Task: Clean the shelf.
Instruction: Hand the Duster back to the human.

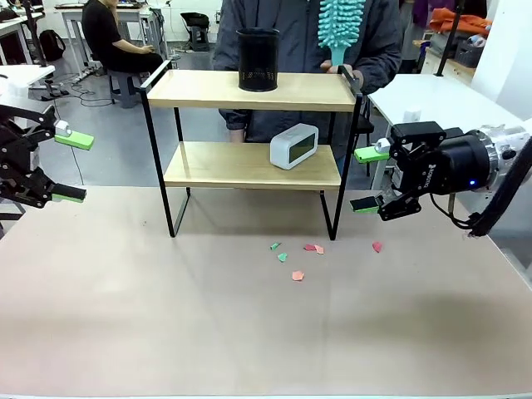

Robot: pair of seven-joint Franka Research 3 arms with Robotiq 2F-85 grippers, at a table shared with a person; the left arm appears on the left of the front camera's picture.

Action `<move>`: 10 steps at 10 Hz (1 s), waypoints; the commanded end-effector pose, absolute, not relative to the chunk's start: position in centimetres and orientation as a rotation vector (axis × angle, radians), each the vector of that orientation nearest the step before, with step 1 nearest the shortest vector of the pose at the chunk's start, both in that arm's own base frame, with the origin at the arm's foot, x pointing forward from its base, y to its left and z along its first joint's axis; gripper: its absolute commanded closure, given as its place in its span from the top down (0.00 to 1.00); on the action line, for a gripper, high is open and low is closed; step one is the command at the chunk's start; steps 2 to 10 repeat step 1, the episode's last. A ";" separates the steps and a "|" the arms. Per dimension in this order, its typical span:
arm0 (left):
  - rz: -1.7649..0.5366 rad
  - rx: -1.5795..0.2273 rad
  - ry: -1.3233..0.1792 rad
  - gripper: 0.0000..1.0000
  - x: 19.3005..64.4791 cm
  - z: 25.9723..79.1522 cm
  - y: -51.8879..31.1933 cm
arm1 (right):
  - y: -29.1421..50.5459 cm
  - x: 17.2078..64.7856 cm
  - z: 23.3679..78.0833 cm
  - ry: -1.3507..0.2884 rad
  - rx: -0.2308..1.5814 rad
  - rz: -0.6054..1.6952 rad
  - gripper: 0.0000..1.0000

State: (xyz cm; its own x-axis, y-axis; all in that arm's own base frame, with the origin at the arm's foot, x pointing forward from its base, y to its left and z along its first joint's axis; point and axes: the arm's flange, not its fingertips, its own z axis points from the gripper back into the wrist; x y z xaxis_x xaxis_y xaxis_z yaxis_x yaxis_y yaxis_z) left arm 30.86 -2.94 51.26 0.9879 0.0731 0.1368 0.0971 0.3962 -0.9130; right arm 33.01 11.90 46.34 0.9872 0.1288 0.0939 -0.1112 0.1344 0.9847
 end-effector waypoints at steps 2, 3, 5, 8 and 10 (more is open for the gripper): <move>-0.031 -1.170 -0.170 1.00 30.8 51.1 -2.8 | 11.9 32.9 46.3 0.018 1.431 0.191 1.00; -0.031 -1.170 -0.170 1.00 30.8 51.1 -2.8 | 11.9 32.9 46.3 0.018 1.431 0.191 1.00; -0.031 -1.170 -0.170 1.00 30.8 51.1 -2.8 | 11.9 32.9 46.3 0.018 1.431 0.191 1.00; -0.031 -1.170 -0.170 1.00 30.8 51.1 -2.8 | 11.9 32.9 46.3 0.018 1.431 0.191 1.00; -0.031 -1.170 -0.170 1.00 30.8 51.1 -2.8 | 11.9 32.9 46.3 0.018 1.431 0.191 1.00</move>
